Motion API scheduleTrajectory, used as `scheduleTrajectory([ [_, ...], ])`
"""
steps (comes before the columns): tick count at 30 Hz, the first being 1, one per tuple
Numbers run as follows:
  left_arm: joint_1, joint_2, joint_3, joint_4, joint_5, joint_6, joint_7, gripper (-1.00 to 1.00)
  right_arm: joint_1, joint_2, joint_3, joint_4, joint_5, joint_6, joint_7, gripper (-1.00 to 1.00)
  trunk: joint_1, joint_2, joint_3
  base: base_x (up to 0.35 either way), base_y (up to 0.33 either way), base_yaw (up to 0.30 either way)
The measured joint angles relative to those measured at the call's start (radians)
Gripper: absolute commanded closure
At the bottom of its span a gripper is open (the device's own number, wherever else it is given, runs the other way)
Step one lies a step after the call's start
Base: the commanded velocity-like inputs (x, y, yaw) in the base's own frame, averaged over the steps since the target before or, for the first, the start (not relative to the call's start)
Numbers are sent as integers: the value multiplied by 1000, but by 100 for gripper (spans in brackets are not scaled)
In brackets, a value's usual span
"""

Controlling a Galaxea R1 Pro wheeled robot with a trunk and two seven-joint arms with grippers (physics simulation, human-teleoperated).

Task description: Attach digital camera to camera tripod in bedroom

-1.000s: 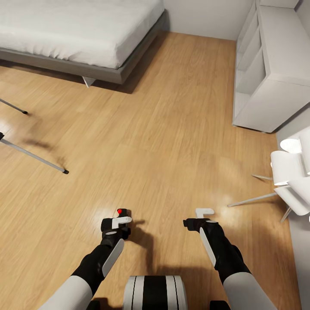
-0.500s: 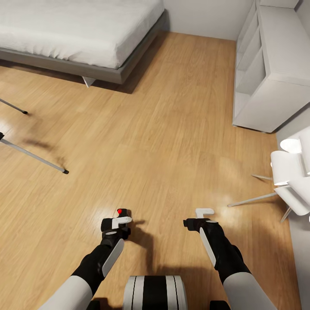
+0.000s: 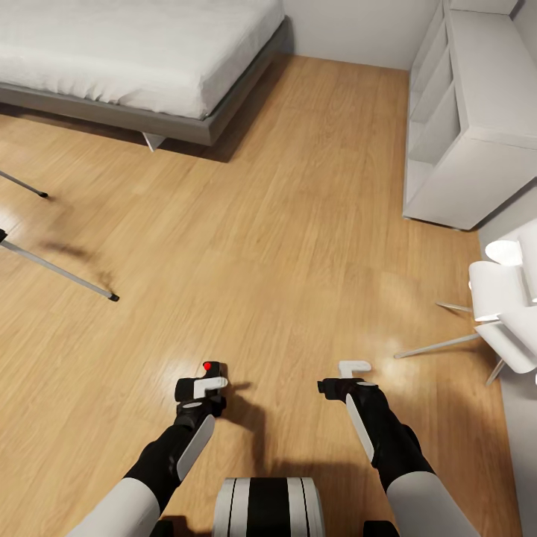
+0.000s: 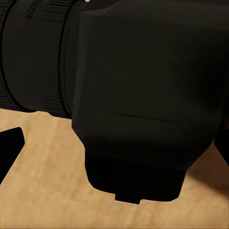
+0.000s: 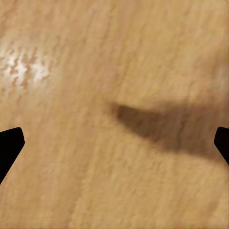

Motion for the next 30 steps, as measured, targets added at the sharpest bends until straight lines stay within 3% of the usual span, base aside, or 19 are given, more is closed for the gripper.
scheduleTrajectory([
  [15,0,0,0,2,1,1,-1,-100,0,0,0,0,0,0,0,-100,0,0,0,0,0,0],
  [16,0,0,0,2,1,1,-2,100,0,0,0,0,0,0,0,-100,0,0,0,0,0,0],
  [30,0,-1,0,16,0,-2,-14,100,0,0,0,0,0,0,0,-100,0,0,0,0,0,0],
])
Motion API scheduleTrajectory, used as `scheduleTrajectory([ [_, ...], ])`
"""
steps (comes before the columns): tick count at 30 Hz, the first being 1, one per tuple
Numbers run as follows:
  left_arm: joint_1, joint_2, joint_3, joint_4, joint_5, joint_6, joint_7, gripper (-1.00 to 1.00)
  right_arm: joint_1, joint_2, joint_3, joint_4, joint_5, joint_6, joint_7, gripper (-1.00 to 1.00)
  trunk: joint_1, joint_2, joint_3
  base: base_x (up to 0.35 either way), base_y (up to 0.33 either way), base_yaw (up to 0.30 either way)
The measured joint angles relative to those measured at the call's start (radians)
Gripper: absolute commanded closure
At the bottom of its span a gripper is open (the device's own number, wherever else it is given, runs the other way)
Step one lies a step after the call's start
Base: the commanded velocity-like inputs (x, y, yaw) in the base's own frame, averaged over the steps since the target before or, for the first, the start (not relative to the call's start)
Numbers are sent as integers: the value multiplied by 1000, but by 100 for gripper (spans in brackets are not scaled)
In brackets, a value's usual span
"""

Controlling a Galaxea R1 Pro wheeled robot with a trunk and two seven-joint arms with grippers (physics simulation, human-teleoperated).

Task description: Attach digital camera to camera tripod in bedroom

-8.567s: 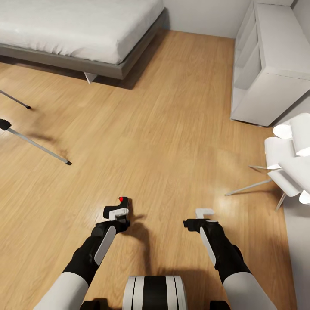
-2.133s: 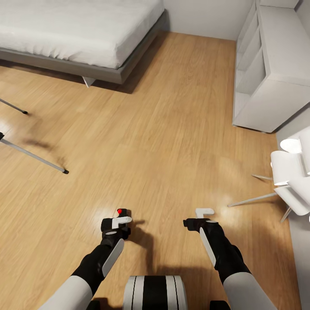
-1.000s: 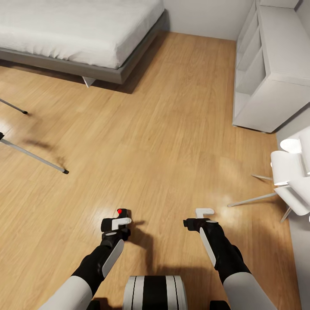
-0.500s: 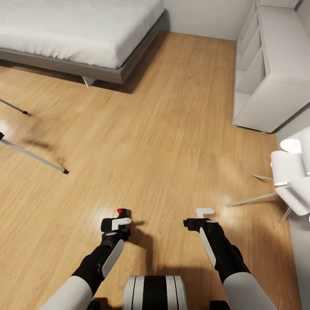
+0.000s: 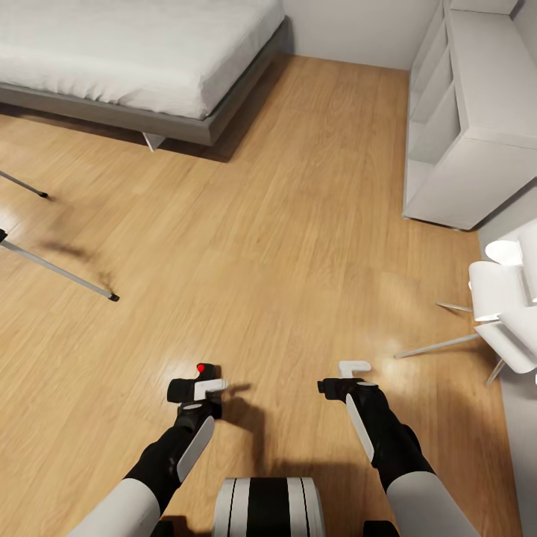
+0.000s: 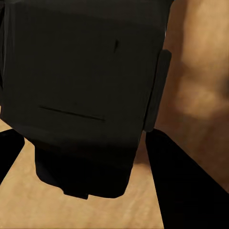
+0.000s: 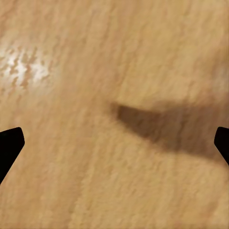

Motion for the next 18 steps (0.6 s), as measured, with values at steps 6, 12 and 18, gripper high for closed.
scheduleTrajectory([
  [6,0,0,0,2,-3,0,0,100,0,0,0,0,-1,0,0,-100,0,0,0,0,0,0],
  [12,0,-2,-1,-113,-5,160,105,100,0,0,-2,-9,-9,0,1,-100,0,0,0,0,0,0],
  [18,0,-12,-9,-572,-3,248,197,100,0,0,-1,-26,-14,1,4,-100,0,0,0,0,0,0],
])
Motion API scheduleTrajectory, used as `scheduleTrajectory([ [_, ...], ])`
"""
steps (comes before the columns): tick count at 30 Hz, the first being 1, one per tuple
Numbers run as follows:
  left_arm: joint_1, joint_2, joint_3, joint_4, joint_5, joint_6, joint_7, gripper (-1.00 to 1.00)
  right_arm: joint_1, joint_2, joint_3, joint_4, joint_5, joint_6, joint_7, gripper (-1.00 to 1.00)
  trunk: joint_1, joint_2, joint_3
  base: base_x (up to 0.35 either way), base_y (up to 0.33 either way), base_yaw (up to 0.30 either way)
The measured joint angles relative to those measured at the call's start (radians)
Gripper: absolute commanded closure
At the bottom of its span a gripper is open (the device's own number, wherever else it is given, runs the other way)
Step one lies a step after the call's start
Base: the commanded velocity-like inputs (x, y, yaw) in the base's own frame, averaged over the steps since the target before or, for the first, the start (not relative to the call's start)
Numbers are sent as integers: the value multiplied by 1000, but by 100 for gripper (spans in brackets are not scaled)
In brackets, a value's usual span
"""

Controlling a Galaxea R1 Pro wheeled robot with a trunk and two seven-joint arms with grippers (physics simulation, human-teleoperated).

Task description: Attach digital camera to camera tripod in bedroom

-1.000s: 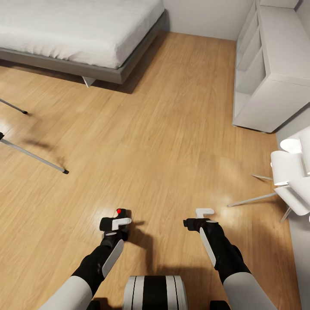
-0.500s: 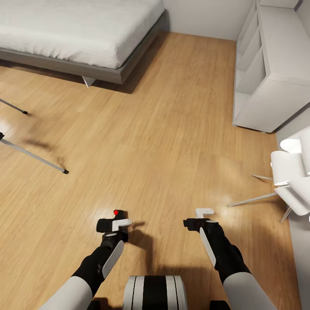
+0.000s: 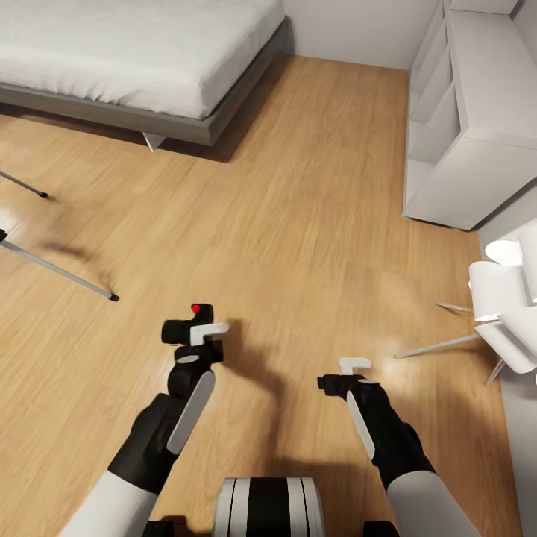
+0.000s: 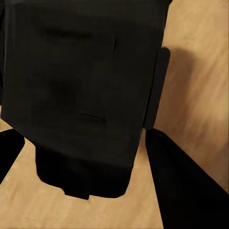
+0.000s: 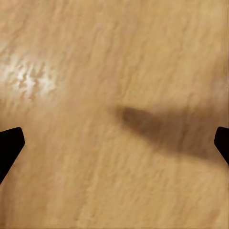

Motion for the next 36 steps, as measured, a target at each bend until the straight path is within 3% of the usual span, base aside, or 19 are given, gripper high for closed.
scheduleTrajectory([
  [8,0,-15,-3,-88,2,41,83,100,0,1,4,-127,-3,15,41,-100,0,0,0,0,0,0],
  [14,0,-17,-3,-124,2,106,97,100,0,2,3,-242,-5,54,100,-100,0,0,0,0,0,0],
  [24,0,-16,0,-120,17,127,93,100,1,1,1,-280,-4,110,178,-100,0,0,0,0,0,0],
  [26,0,-16,-1,-104,40,125,90,100,1,0,0,-281,-4,114,182,-100,0,0,0,0,0,0],
  [28,1,-18,-2,3,197,112,86,100,1,0,0,-282,-6,117,186,-100,0,0,0,0,0,0],
  [30,1,-18,-2,32,225,106,86,100,1,0,0,-282,-6,117,186,-100,0,0,0,0,0,0],
  [31,1,-16,-3,48,262,90,86,100,1,0,0,-281,-7,117,186,-100,0,0,0,0,0,0],
  [36,1,-12,-4,52,312,27,93,100,1,0,0,-277,-7,117,186,-100,0,0,0,0,0,0],
])
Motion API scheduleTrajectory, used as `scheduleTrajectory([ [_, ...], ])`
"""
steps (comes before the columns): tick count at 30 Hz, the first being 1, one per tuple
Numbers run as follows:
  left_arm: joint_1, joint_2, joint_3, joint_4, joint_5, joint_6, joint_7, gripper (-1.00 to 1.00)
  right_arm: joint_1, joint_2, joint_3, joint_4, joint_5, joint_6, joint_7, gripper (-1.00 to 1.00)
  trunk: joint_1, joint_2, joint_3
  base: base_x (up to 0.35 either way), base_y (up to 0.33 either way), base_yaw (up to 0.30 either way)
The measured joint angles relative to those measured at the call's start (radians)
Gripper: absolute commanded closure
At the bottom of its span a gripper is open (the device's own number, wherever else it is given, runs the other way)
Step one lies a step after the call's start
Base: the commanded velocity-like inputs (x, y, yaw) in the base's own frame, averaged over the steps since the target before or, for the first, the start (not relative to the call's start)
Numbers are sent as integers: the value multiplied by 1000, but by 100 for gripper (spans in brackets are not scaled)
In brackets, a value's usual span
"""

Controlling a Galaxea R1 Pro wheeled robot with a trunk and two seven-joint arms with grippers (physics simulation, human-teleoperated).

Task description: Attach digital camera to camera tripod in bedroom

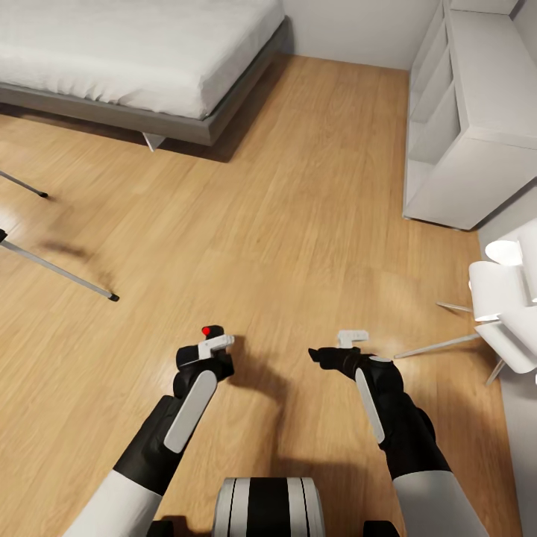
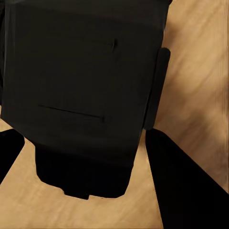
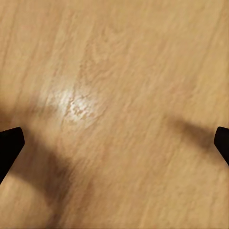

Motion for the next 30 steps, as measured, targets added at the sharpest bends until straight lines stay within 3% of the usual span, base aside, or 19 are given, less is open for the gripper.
scheduleTrajectory([
  [7,0,1,-1,0,21,-36,1,100,0,0,0,6,0,0,-1,-100,0,0,0,0,0,0],
  [23,0,8,-1,15,32,-44,-16,100,0,-11,-1,10,0,-1,0,-100,-7,4,62,0,0,0],
  [25,0,14,-1,14,39,-44,-30,100,0,-17,-1,10,-1,-1,2,-100,-8,4,70,0,0,0],
  [30,0,65,-1,14,82,-43,-130,100,0,-42,-9,6,0,0,26,-100,-10,5,89,0,0,0],
])
